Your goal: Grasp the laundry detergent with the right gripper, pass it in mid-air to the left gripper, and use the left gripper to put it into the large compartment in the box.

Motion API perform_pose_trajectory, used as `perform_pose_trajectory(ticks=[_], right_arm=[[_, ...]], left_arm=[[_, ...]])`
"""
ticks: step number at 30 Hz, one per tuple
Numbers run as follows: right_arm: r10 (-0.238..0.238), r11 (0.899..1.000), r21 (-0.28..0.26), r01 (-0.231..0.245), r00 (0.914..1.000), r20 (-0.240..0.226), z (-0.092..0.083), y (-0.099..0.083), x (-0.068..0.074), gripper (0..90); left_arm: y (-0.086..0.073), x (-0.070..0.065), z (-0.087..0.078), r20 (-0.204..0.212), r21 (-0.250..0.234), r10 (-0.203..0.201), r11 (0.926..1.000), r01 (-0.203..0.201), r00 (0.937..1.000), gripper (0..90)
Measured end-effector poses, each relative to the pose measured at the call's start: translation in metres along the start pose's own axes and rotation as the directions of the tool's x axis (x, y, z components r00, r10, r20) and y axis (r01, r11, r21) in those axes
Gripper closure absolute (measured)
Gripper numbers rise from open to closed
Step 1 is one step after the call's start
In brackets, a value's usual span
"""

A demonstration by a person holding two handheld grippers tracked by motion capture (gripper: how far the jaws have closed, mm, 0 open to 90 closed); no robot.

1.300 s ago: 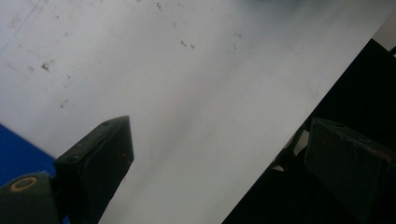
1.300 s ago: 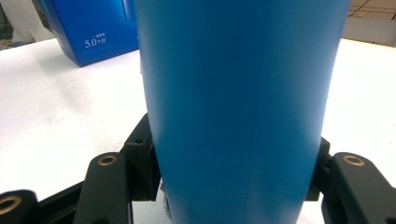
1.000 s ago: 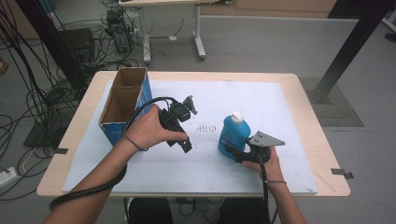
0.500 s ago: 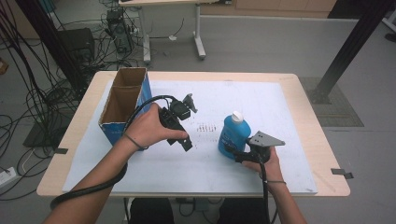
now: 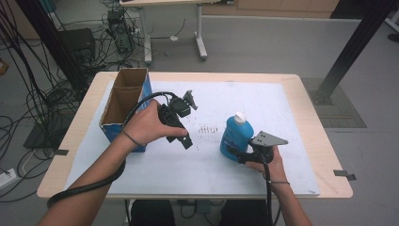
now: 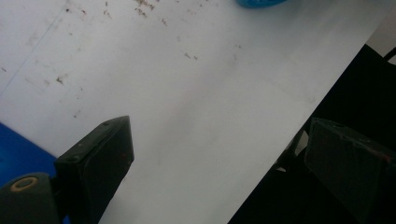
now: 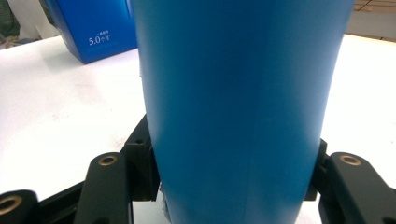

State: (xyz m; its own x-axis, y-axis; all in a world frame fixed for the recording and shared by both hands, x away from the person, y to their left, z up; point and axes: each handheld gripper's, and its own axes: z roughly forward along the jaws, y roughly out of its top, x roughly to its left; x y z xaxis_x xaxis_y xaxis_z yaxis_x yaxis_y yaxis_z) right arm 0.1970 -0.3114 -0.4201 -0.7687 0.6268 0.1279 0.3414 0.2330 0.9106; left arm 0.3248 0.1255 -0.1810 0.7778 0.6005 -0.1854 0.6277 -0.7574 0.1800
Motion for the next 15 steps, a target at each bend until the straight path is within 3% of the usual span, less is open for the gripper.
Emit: perform_pose_trajectory(ticks=[9, 15], right_arm=[[0.001, 1.000, -0.009, -0.001, 1.0000, 0.007, -0.009, 0.006, -0.004, 41.5], [-0.001, 1.000, -0.009, 0.001, 0.9998, -0.018, -0.015, 0.020, -0.008, 41.5]], left_arm=[[0.002, 0.000, -0.010, -0.001, -0.013, 0.033, 0.9994, -0.033, 0.9994, 8.4], [0.001, 0.002, -0.020, 0.013, -0.029, 0.070, 0.9972, -0.070, 0.9975, 8.4]])
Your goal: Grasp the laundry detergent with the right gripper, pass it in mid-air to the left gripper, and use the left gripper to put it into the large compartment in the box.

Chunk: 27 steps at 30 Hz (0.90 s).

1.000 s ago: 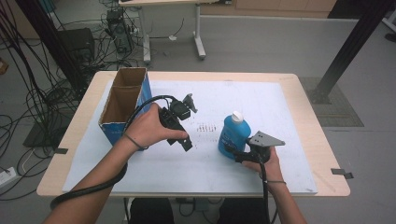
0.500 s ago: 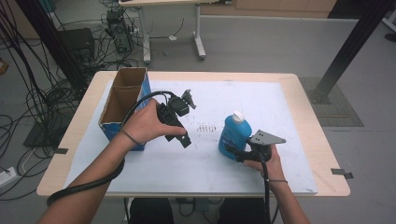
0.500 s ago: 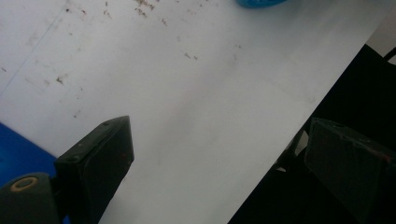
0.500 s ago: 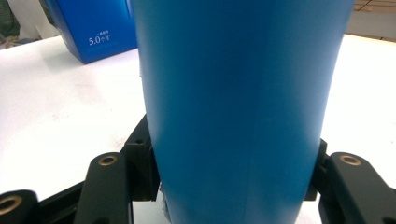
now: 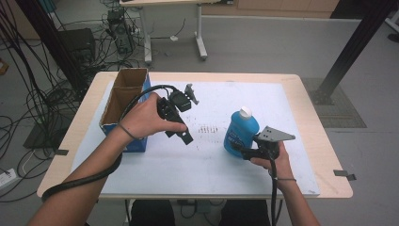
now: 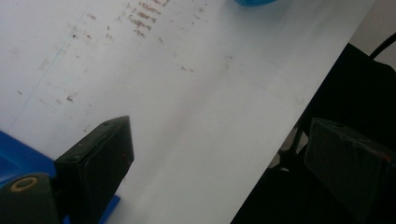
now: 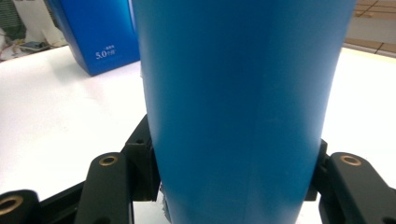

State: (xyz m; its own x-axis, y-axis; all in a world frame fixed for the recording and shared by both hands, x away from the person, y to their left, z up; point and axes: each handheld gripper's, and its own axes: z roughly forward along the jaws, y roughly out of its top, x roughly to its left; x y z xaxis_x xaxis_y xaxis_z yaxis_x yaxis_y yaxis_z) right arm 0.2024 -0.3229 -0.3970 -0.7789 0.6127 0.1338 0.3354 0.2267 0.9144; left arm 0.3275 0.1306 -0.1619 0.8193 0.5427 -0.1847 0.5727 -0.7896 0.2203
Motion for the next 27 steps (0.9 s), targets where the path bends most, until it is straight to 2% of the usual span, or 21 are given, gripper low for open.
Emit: perform_pose_trajectory(ticks=[7, 9, 10, 11, 12, 13, 15, 16, 20, 26, 27], right_arm=[[0.004, 1.000, 0.014, -0.003, 0.9990, -0.045, -0.003, 0.014, -0.005, 41.5], [0.005, 1.000, 0.017, -0.004, 0.9982, -0.060, -0.004, 0.018, -0.007, 41.5], [0.005, 1.000, 0.017, -0.004, 0.9982, -0.060, -0.004, 0.018, -0.007, 41.5], [0.004, 1.000, 0.014, -0.003, 0.9975, -0.071, -0.004, 0.021, -0.009, 41.5], [0.002, 1.000, 0.015, -0.001, 0.9972, -0.075, -0.005, 0.023, -0.009, 41.5], [0.002, 1.000, 0.015, -0.001, 0.9972, -0.075, -0.005, 0.023, -0.009, 41.5], [-0.004, 1.000, 0.021, 0.006, 0.9960, -0.089, -0.006, 0.030, -0.012, 41.6], [-0.005, 1.000, 0.022, 0.007, 0.9955, -0.094, -0.006, 0.032, -0.012, 41.6], [-0.005, 1.000, 0.018, 0.007, 0.9933, -0.115, -0.007, 0.036, -0.016, 41.6], [-0.010, 1.000, 0.020, 0.013, 0.9874, -0.158, -0.007, 0.042, -0.023, 41.5], [-0.012, 1.000, 0.020, 0.015, 0.9856, -0.169, -0.007, 0.042, -0.025, 41.5]], left_arm=[[-0.001, 0.001, -0.013, -0.003, -0.008, 0.036, 0.9993, -0.036, 0.9993, 8.3], [-0.002, 0.000, -0.020, 0.002, -0.019, 0.089, 0.9958, -0.089, 0.9960, 8.4], [-0.002, 0.000, -0.020, 0.002, -0.019, 0.089, 0.9958, -0.089, 0.9960, 8.4], [-0.002, 0.000, -0.022, 0.006, -0.024, 0.105, 0.9942, -0.105, 0.9945, 8.3], [-0.004, 0.000, -0.028, 0.015, -0.043, 0.140, 0.9894, -0.139, 0.9901, 8.2], [-0.004, 0.000, -0.028, 0.015, -0.043, 0.140, 0.9894, -0.139, 0.9901, 8.2], [-0.004, 0.001, -0.034, 0.027, -0.047, 0.179, 0.9829, -0.178, 0.9834, 8.1], [-0.004, 0.001, -0.034, 0.027, -0.047, 0.179, 0.9829, -0.178, 0.9834, 8.1], [-0.003, 0.003, -0.045, 0.038, -0.048, 0.224, 0.9738, -0.222, 0.9738, 8.2], [-0.004, 0.009, -0.057, 0.051, -0.064, 0.259, 0.9646, -0.256, 0.9645, 8.3], [-0.001, 0.008, -0.060, 0.043, -0.048, 0.268, 0.9627, -0.266, 0.9624, 8.3]])
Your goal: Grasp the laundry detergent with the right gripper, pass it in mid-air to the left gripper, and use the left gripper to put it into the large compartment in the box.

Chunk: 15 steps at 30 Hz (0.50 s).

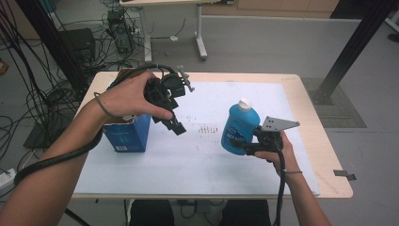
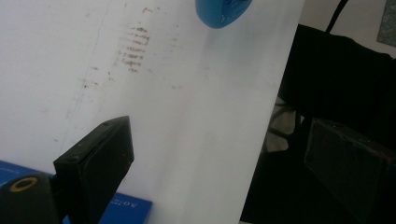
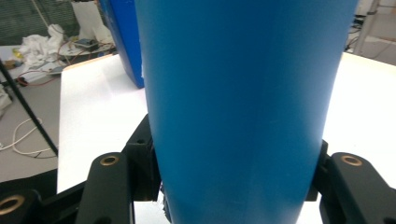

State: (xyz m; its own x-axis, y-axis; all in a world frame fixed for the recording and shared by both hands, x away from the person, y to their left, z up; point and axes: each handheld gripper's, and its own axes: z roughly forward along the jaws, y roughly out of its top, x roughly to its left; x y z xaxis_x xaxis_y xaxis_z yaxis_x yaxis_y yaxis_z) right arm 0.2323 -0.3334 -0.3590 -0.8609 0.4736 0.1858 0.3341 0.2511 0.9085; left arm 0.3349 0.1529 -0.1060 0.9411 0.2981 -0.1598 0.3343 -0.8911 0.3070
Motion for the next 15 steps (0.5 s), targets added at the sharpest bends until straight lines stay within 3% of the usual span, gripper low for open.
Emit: perform_pose_trajectory(ticks=[5, 15], right_arm=[[-0.015, 1.000, 0.000, 0.015, 0.9993, -0.035, 0.000, 0.003, -0.005, 41.5], [-0.041, 0.999, 0.004, 0.041, 0.9951, -0.090, 0.005, 0.012, -0.011, 41.4]], left_arm=[[0.005, 0.002, -0.005, 0.016, 0.015, 0.023, 0.9996, -0.023, 0.9996, 8.4], [0.017, -0.002, -0.011, 0.012, 0.038, 0.054, 0.9978, -0.055, 0.9984, 8.3]])
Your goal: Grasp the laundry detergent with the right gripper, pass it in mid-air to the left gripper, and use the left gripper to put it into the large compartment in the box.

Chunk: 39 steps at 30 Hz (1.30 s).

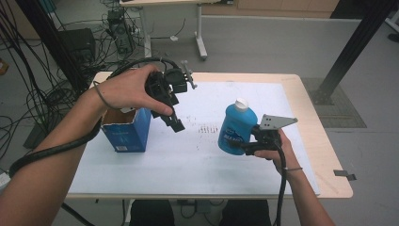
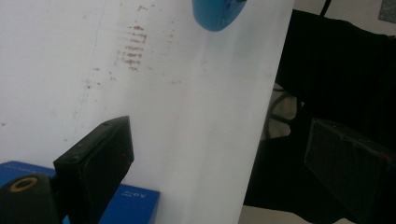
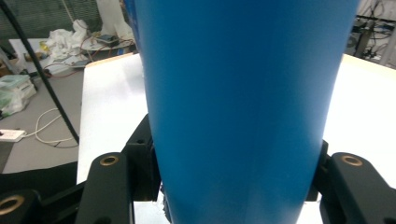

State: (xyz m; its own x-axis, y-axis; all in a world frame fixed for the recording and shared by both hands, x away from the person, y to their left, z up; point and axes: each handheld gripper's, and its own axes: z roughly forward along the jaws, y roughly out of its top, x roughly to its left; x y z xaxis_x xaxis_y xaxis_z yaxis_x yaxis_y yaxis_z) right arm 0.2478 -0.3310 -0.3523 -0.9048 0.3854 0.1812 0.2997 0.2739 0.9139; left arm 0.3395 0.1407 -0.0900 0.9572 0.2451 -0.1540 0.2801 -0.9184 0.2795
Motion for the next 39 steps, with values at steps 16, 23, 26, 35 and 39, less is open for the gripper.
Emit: perform_pose_trajectory(ticks=[16, 23, 26, 35, 39], right_arm=[[-0.056, 0.998, 0.025, 0.059, 0.9915, -0.117, 0.018, 0.016, -0.007, 41.4], [-0.079, 0.996, 0.029, 0.085, 0.9832, -0.164, 0.026, 0.025, -0.008, 41.4], [-0.089, 0.995, 0.025, 0.095, 0.9782, -0.188, 0.030, 0.028, -0.008, 41.4], [-0.114, 0.991, 0.039, 0.125, 0.9673, -0.227, 0.042, 0.038, -0.007, 41.4], [-0.125, 0.989, 0.048, 0.141, 0.9606, -0.248, 0.048, 0.042, -0.007, 41.4]], left_arm=[[0.022, -0.008, 0.002, 0.000, 0.054, 0.044, 0.9976, -0.044, 0.9990, 8.3], [0.031, -0.013, 0.007, -0.004, 0.086, 0.065, 0.9942, -0.064, 0.9979, 8.3], [0.034, -0.016, 0.009, -0.010, 0.098, 0.071, 0.9927, -0.070, 0.9974, 8.4], [0.043, -0.022, 0.012, 0.000, 0.121, 0.093, 0.9884, -0.092, 0.9957, 8.4], [0.048, -0.025, 0.015, 0.001, 0.136, 0.101, 0.9857, -0.100, 0.9949, 8.4]])
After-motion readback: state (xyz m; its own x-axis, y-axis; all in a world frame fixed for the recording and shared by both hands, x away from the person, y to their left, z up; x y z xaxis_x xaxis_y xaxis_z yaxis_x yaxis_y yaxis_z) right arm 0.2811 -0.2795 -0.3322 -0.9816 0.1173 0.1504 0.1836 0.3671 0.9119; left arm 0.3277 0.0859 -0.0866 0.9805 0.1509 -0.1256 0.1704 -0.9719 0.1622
